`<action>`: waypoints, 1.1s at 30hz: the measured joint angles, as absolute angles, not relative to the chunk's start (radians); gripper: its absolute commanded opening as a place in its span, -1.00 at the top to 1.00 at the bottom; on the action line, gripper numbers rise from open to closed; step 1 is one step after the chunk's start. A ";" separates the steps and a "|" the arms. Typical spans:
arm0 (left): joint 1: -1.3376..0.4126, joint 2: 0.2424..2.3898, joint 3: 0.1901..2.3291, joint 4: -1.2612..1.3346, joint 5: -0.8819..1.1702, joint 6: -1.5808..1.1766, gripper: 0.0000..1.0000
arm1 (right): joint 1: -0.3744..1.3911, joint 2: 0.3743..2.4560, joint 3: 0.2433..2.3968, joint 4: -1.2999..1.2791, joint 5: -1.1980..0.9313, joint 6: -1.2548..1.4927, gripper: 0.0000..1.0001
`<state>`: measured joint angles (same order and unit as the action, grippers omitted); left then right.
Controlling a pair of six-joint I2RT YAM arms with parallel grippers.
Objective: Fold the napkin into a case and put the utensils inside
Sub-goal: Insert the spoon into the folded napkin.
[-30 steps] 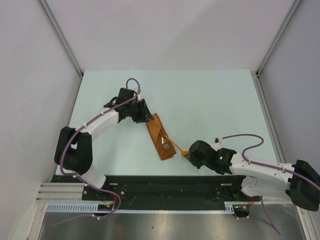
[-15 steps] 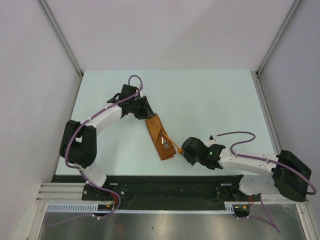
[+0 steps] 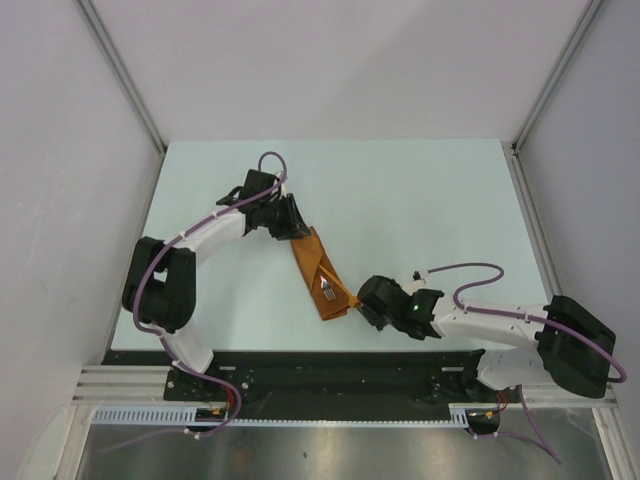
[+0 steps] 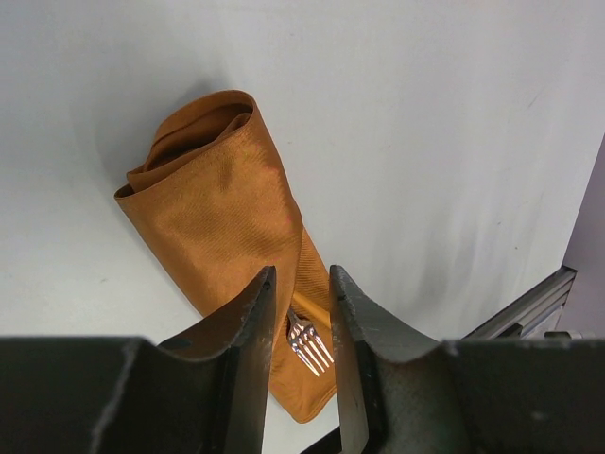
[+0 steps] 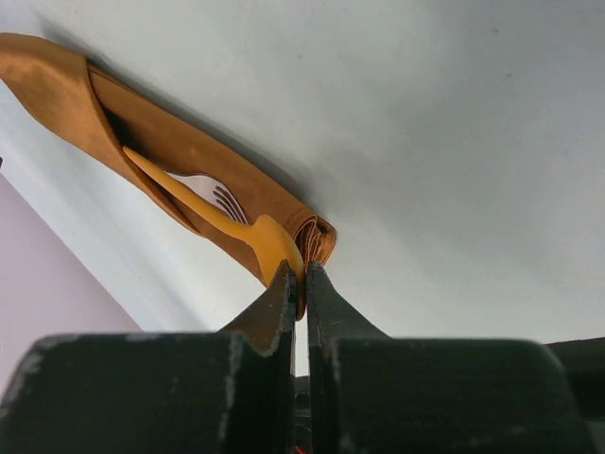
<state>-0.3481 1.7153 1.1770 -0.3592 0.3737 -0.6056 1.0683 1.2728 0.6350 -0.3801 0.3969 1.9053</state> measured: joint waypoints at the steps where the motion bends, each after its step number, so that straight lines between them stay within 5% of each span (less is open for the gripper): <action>1: -0.348 1.716 1.177 -0.360 0.374 -0.606 0.33 | 1.071 1.271 0.635 -0.381 0.400 1.908 1.00; 33: -0.348 1.721 1.177 -0.353 0.375 -0.606 0.38 | 1.166 1.236 0.591 -0.421 0.410 1.972 1.00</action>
<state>-0.3481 1.7214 1.1770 -0.3531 0.3748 -0.6056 1.1660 1.2362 0.5907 -0.4206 0.4103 1.9720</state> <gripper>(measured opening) 0.310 0.032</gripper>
